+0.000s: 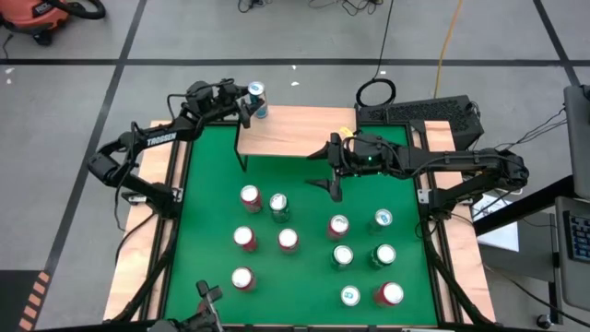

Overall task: Place canned beverage on shelf
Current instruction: Put the blue soda can on the shelf, then put the green soda can on the shelf

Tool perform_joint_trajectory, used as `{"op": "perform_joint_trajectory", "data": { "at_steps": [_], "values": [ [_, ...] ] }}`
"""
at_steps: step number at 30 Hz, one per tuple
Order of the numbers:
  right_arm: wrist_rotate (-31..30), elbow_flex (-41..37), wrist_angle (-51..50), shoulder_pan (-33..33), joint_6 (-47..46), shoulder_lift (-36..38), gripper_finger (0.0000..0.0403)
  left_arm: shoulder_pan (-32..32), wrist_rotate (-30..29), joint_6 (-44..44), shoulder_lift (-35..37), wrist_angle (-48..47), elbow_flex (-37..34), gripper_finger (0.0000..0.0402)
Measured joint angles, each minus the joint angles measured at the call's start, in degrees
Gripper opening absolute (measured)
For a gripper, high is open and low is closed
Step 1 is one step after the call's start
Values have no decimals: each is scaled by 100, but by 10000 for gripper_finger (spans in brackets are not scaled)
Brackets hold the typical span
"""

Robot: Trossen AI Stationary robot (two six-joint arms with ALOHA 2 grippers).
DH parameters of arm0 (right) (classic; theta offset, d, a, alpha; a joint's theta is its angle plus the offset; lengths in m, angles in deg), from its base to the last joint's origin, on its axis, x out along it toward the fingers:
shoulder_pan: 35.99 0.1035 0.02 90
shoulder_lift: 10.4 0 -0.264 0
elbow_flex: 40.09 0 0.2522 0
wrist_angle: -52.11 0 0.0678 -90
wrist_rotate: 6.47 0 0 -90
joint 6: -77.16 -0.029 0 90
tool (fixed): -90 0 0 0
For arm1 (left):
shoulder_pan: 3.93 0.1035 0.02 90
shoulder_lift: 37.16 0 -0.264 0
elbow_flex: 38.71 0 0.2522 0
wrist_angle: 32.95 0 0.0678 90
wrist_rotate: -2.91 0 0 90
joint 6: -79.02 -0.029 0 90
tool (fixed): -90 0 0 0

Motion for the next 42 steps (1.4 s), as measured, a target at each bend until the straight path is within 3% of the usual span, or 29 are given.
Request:
{"op": "perform_joint_trajectory", "data": {
  "at_steps": [7,14,24,37,42],
  "values": [
    [2,-2,-18,0,-15,0,318,0,-43,96,352,-139,0,298],
    [20,0,-18,70,-22,0,318,2,-554,-196,893,-789,0,298],
    [-4,0,12,256,-71,0,318,-175,-562,-162,1850,-1651,0,298],
    [-6,-2,-114,682,-203,-2,318,-1950,-606,-150,2705,-3148,0,298],
    [-25,-2,-234,864,-225,-2,318,-2889,-1048,-155,2870,-3554,0,297]
  ]
}}
